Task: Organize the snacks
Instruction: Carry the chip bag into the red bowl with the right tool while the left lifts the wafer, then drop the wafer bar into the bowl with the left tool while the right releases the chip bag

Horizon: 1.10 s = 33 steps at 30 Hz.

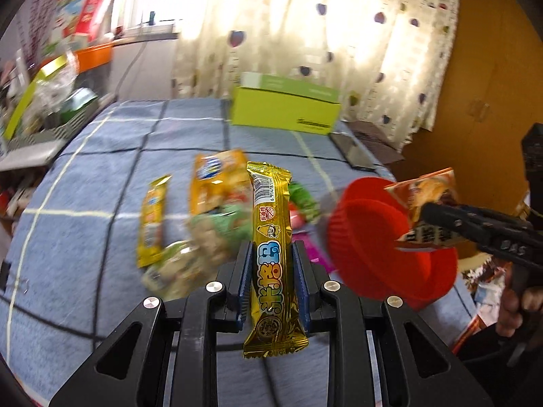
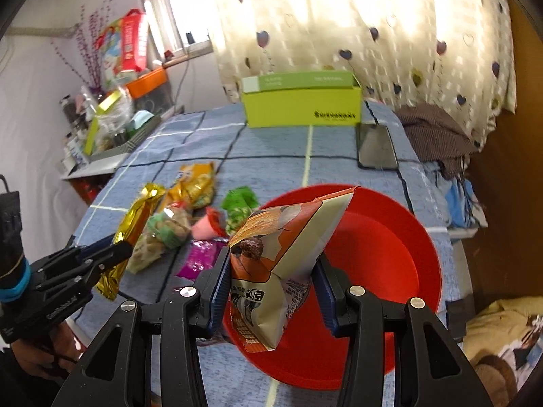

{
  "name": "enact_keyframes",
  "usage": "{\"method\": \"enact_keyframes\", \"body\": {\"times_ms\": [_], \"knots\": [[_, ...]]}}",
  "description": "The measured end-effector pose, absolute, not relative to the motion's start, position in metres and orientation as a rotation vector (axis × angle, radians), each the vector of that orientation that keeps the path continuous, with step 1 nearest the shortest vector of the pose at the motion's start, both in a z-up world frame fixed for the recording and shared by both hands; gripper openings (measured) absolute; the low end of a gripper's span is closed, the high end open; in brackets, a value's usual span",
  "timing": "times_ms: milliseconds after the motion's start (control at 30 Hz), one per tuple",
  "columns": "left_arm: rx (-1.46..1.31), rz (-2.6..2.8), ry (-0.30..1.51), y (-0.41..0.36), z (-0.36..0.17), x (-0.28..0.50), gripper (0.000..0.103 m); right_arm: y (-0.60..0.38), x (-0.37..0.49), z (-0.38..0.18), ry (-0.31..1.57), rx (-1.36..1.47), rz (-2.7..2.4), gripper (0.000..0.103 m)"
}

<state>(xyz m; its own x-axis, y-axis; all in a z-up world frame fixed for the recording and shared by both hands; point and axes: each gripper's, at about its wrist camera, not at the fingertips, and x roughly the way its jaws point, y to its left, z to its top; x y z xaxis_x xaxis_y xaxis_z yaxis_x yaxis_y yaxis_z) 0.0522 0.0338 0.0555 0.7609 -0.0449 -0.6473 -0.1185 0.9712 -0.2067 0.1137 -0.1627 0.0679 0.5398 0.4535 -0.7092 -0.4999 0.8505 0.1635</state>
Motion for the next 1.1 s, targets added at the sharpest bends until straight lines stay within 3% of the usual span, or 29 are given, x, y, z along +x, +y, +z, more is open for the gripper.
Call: {"method": "enact_keyframes", "body": {"times_ms": [700, 833, 1100], "knots": [[-0.177, -0.159, 0.747, -0.053, 0.061, 0.106, 0.024, -0.209, 0.136, 0.021, 1.002, -0.022, 0.369, 0.047], [-0.178, -0.176, 0.767, -0.062, 0.055, 0.112, 0.024, -0.217, 0.135, 0.023, 0.976, -0.024, 0.322, 0.054], [-0.171, -0.203, 0.795, -0.076, 0.048, 0.123, 0.024, -0.221, 0.124, 0.043, 0.848, -0.042, 0.305, 0.056]]}}
